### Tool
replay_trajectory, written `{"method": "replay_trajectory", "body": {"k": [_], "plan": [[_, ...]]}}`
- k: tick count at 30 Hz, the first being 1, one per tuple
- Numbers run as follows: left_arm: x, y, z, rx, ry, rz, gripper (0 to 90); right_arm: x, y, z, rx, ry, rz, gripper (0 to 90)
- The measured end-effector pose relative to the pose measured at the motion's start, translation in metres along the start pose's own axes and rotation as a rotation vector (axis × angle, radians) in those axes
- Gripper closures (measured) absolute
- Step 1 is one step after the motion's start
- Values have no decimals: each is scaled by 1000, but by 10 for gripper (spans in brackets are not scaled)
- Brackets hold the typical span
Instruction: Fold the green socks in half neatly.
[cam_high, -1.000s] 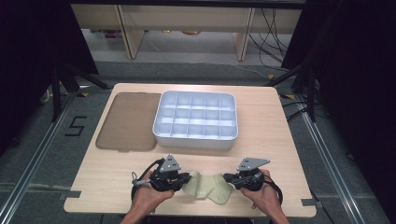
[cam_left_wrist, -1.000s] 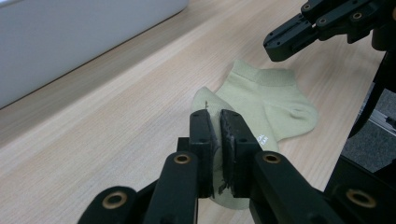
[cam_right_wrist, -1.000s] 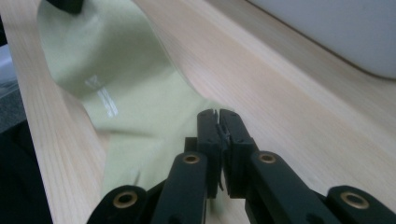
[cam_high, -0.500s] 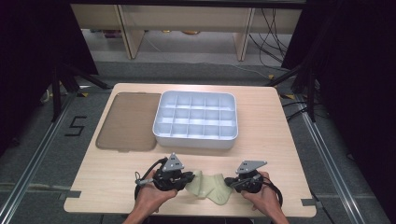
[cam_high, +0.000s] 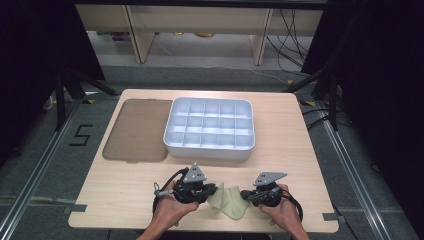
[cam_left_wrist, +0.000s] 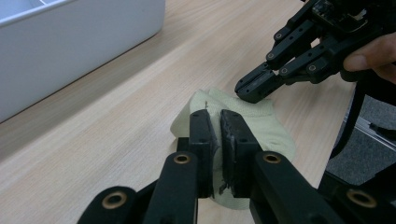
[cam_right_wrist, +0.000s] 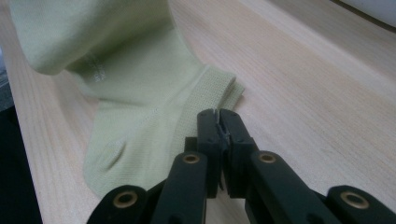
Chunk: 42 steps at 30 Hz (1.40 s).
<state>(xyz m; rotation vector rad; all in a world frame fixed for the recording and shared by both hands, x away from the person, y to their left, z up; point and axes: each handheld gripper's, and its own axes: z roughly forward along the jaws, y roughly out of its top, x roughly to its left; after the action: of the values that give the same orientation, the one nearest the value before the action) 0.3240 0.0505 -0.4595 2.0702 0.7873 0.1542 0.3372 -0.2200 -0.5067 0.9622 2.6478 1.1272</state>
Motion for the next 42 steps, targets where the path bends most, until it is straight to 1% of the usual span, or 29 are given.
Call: {"method": "replay_trajectory", "body": {"k": [1, 3, 4, 5, 7, 8, 9, 10, 11, 14, 16, 17, 20, 21, 22, 23, 27, 28, 29, 32, 33, 34, 35, 36, 38, 40, 41, 42], "plan": [[-1, 0, 3, 11, -2, 2, 830, 0, 0, 0, -1, -1, -1, 876], [-1, 0, 5, 8, -9, -4, 830, 0, 0, 0, 0, 2, 0, 876], [-1, 0, 6, 18, -12, 8, 830, 0, 0, 0, -1, -1, 9, 876], [-3, 0, 10, 10, -18, -4, 830, 0, 0, 0, -1, 1, 8, 876], [-4, 1, 11, 11, -19, -8, 830, 0, 0, 0, -1, 2, 5, 876], [-4, 2, 12, 16, -27, 8, 830, 0, 0, 0, -1, 2, 5, 876], [-5, 2, 13, 11, -33, -4, 830, 1, -1, 0, 1, 3, 24, 876], [-6, 3, 15, 9, -24, -5, 830, 1, -1, 0, 1, 3, 24, 876], [-7, 5, 17, 11, -28, 3, 830, -1, 0, 1, -2, 3, -2, 876], [-8, 6, 21, 15, -35, 5, 830, -2, 0, 1, -6, 8, -8, 875], [-10, 7, 23, 18, -37, 7, 830, -1, 0, 1, -4, 6, -7, 876], [-11, 7, 27, 25, -40, 2, 830, -1, 0, 0, -3, 12, 12, 875], [-13, 7, 30, 27, -42, 3, 829, -1, 0, 0, -1, 7, 11, 876], [-12, 7, 32, 29, -49, 9, 829, -1, 0, 0, -1, 8, 11, 875], [-14, 7, 34, 29, -49, 2, 829, -1, 0, 0, 0, 10, 13, 874], [-14, 7, 36, 36, -52, 13, 828, -2, 0, 0, 1, 11, 14, 873], [-15, 5, 43, 50, -58, 15, 825, -2, 0, 0, 1, 11, 16, 869], [-15, 5, 42, 72, -50, 31, 825, -2, 0, 0, 1, 11, 15, 869], [-16, 4, 45, 64, -56, 4, 823, -2, 0, 0, 0, 13, 10, 868], [-16, 3, 46, 59, -57, -1, 812, -3, 0, 0, -2, 13, 2, 861], [-13, 3, 46, 80, -64, 43, 812, -3, 0, 0, -2, 13, 2, 861], [-14, 3, 46, 79, -64, 37, 810, -3, 0, 0, -2, 15, 4, 861], [-14, 2, 47, 77, -64, 22, 804, -3, 0, 0, 0, 17, 9, 860], [-14, 2, 48, 78, -70, 24, 800, -3, 0, 0, -2, 17, 12, 860], [-14, 2, 49, 59, -68, 5, 775, -3, 0, 0, -2, 16, 12, 856], [-14, 2, 48, 55, -81, 0, 756, -3, 0, 0, -9, 9, 15, 854], [-13, 4, 47, 42, -89, -8, 703, -2, 0, -2, -12, 13, 25, 854], [-13, 4, 47, 42, -89, -8, 674, -2, 0, -2, -12, 13, 25, 854]]}}
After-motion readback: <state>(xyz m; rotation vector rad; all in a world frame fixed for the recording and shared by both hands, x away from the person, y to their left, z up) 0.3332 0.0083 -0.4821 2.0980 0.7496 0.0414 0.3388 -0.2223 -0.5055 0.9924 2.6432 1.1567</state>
